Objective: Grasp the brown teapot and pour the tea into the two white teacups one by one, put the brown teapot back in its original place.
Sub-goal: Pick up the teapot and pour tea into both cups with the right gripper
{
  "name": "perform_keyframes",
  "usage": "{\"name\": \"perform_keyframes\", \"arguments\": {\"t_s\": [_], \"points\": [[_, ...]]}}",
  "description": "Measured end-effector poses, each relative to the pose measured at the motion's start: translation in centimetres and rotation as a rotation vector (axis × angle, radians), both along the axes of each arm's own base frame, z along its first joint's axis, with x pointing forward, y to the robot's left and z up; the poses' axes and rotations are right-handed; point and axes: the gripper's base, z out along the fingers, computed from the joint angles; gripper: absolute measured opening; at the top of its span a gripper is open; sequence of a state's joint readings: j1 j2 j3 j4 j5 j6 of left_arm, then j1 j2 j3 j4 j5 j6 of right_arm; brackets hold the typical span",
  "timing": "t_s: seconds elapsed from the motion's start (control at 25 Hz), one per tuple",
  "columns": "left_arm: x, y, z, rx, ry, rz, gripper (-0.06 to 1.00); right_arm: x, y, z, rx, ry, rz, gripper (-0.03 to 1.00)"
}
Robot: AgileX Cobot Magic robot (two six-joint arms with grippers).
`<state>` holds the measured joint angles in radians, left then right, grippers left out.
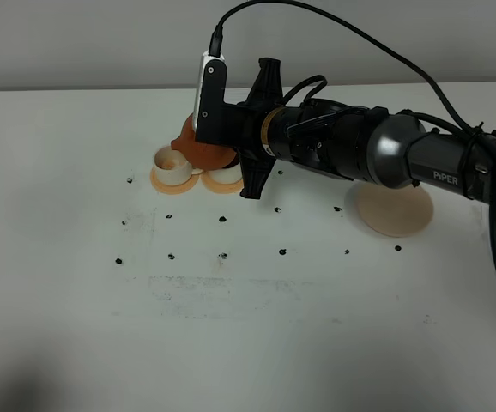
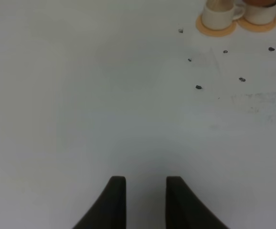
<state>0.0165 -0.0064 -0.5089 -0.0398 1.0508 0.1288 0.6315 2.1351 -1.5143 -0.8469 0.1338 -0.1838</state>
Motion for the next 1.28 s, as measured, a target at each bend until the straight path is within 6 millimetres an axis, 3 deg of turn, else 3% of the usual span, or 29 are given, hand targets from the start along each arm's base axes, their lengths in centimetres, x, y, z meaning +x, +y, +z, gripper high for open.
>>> {"name": "perform_keyframes", "arguments": {"t_s": [1.28], "points": [[0.0, 0.0, 0.0, 0.0, 0.0, 0.0, 0.22, 0.19, -0.11, 0.14, -0.121, -0.081, 0.075, 0.09]]}}
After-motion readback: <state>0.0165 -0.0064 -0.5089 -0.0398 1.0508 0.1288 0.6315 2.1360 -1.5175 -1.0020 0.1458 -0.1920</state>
